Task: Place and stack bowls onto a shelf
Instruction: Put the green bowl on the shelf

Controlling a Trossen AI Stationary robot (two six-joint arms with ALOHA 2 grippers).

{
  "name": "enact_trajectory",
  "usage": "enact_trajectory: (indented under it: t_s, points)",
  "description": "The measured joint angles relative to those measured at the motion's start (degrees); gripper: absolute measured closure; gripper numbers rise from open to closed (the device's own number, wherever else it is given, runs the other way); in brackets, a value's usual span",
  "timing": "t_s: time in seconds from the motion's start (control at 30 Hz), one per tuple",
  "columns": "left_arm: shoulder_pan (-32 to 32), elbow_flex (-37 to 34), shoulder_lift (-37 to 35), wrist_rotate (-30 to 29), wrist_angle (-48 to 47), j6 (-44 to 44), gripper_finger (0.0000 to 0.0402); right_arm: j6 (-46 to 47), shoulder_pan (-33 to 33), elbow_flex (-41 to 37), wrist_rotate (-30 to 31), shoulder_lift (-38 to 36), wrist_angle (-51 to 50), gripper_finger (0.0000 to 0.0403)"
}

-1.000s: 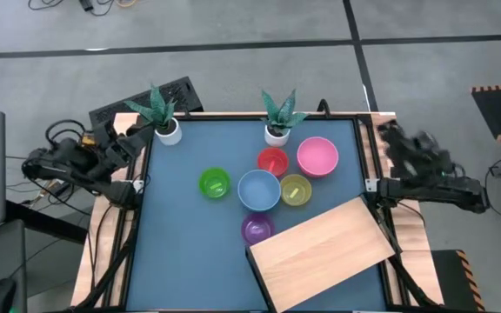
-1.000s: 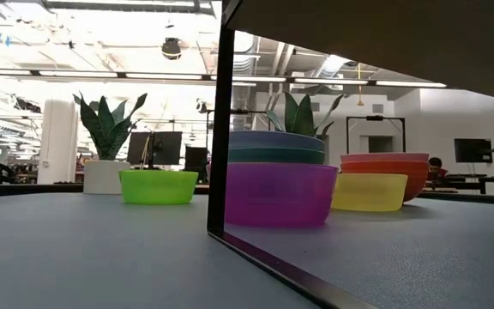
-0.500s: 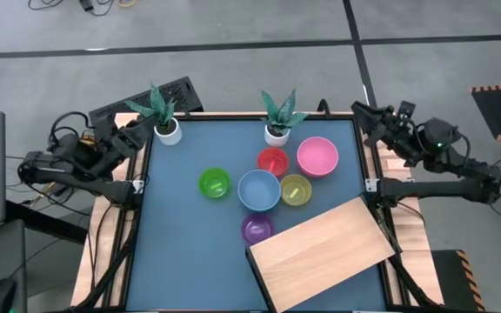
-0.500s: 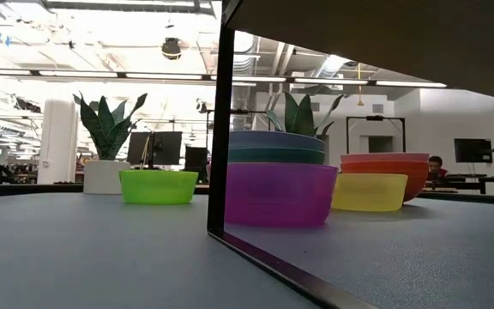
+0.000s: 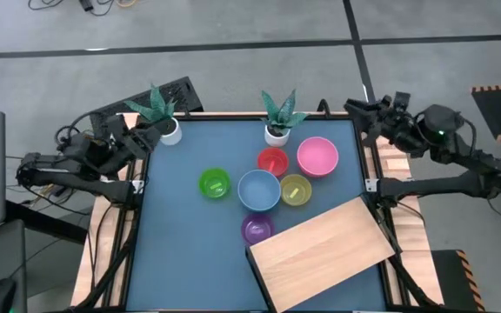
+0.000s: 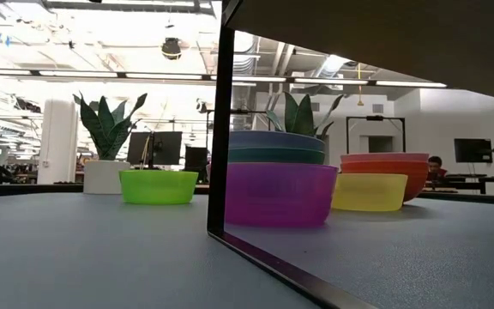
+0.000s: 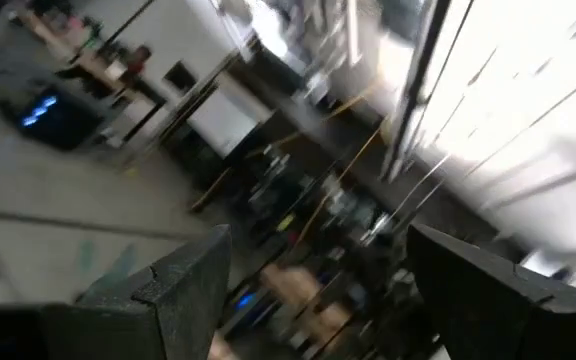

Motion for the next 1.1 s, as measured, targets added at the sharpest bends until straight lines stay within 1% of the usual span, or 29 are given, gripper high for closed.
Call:
enact_trajectory:
  t_s: [0.07,0.13,0.23,0.27,0.33,0.4,0.47,0.53,0.63,0.7,0.8,0.9,1.03,1.1]
  points:
    - [1.0,3.8,1.7,1.1,-9.9,-1.3,0.0115,-1.1,0.0,5.4,0.2,4.5,-9.3,0.0243]
    - [2.3,9.0,4.3,3.0,-22.8,-1.7,0.0116,-1.6,0.0,10.8,0.4,8.8,-19.4,0.0243]
    - [4.0,16.7,9.4,6.1,-42.5,-1.6,0.0121,-2.4,0.0,16.8,0.1,14.8,-30.8,0.0243]
    - [4.6,18.8,11.4,7.4,-47.7,-1.6,0.0124,-2.9,0.0,18.3,0.1,16.3,-33.7,0.0243]
    - [5.6,22.0,15.3,10.3,-56.1,-0.5,0.0128,-3.0,0.0,20.4,0.1,18.9,-38.2,0.0243]
    - [6.3,23.3,19.1,13.9,-61.6,1.6,0.0131,-3.1,0.0,21.3,0.1,21.0,-40.8,0.0243]
    - [6.5,23.4,22.6,19.0,-64.1,5.2,0.0132,-3.2,0.0,21.3,0.0,22.4,-42.6,0.0243]
    - [6.5,23.5,26.4,23.5,-67.3,10.8,0.0132,-3.2,0.0,21.3,-0.1,23.3,-43.5,0.0243]
    - [6.5,23.1,32.0,27.2,-72.5,18.1,0.0133,-3.0,0.0,21.3,-0.1,24.0,-45.4,0.0243]
    - [6.5,22.1,34.9,28.9,-73.6,21.5,0.0133,-2.8,0.0,21.3,-0.1,24.2,-45.6,0.0243]
    - [6.4,19.5,37.8,30.9,-70.7,25.0,0.0133,-1.3,0.0,21.3,-0.1,24.0,-45.6,0.0243]
    - [6.2,16.1,39.5,31.4,-65.0,27.2,0.0133,-0.2,0.0,21.3,-0.1,23.7,-46.3,0.0243]
    - [6.3,11.7,40.2,31.6,-58.4,27.9,0.0133,0.5,0.0,21.3,-0.1,23.4,-47.4,0.0243]
    - [6.3,10.6,40.2,33.0,-56.4,26.8,0.0133,0.5,0.0,21.3,-0.1,23.4,-47.9,0.0243]
